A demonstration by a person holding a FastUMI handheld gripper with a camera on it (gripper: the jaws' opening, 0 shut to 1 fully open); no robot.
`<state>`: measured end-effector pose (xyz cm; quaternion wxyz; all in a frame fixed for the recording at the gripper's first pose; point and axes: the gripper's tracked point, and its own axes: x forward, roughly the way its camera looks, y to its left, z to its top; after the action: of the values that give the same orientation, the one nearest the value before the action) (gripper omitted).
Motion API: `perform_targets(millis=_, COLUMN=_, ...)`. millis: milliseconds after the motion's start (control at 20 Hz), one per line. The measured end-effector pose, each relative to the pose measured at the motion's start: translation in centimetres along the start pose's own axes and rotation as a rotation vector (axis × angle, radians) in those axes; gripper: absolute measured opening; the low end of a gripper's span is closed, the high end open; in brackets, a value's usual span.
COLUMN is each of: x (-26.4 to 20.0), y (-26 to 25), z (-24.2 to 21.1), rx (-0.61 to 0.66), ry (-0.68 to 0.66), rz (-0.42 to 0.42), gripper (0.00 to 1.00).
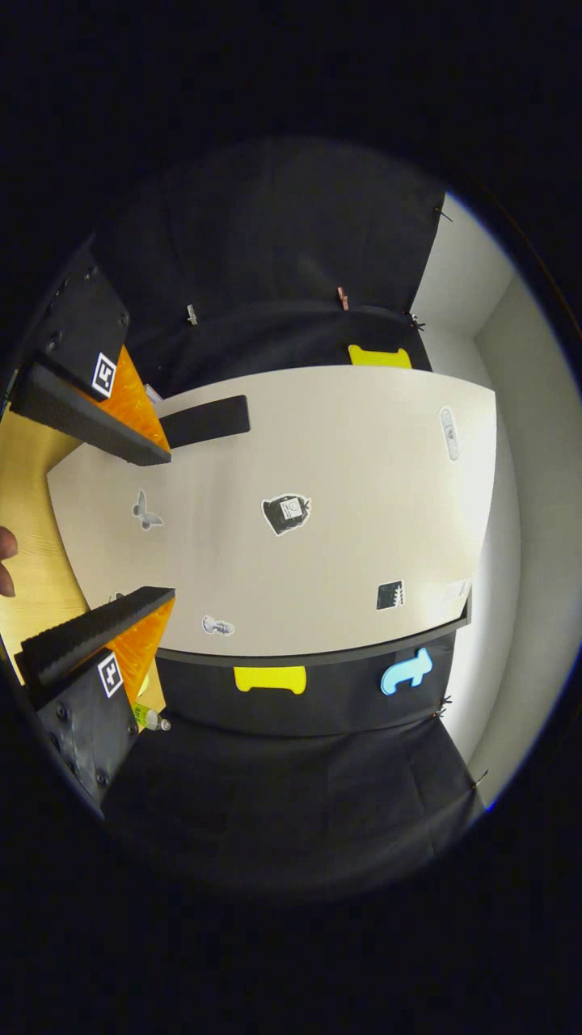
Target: Open the shoe cabinet door, grab the shoes and put them into the shoe cabinet, then close the shoe cabinet door.
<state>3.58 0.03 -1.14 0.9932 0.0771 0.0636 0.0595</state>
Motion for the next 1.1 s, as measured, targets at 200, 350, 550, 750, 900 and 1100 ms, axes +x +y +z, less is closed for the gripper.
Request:
perform_targets(millis=200, x=-0.3, y=-1.1, z=0.5, rx=-0.02, ry=-0.024, rz=-0.028, gripper=0.98)
perform_targets(millis=350, x=-0.4, y=-2.1, z=0.7, rx=-0.016, ry=-0.03, rz=-0.048, gripper=0.98)
perform_targets(millis=550, x=-0.6, y=-2.9, z=0.8, rx=-0.013, ry=-0.034, rz=-0.06, gripper=0.98)
perform_targets(millis=750, x=-0.5, y=-3.1, z=0.5, rx=-0.016, ry=-0.026, rz=-0.062, gripper=0.98)
perform_targets(millis=900, x=-0.4, y=-3.1, z=0.5, rx=-0.012, ry=-0.029, rz=-0.062, gripper=0.98)
perform_targets(millis=1100, x=-0.3, y=-3.4, z=0.7, rx=-0.005, ry=-0.033, rz=-0.069, gripper=0.98)
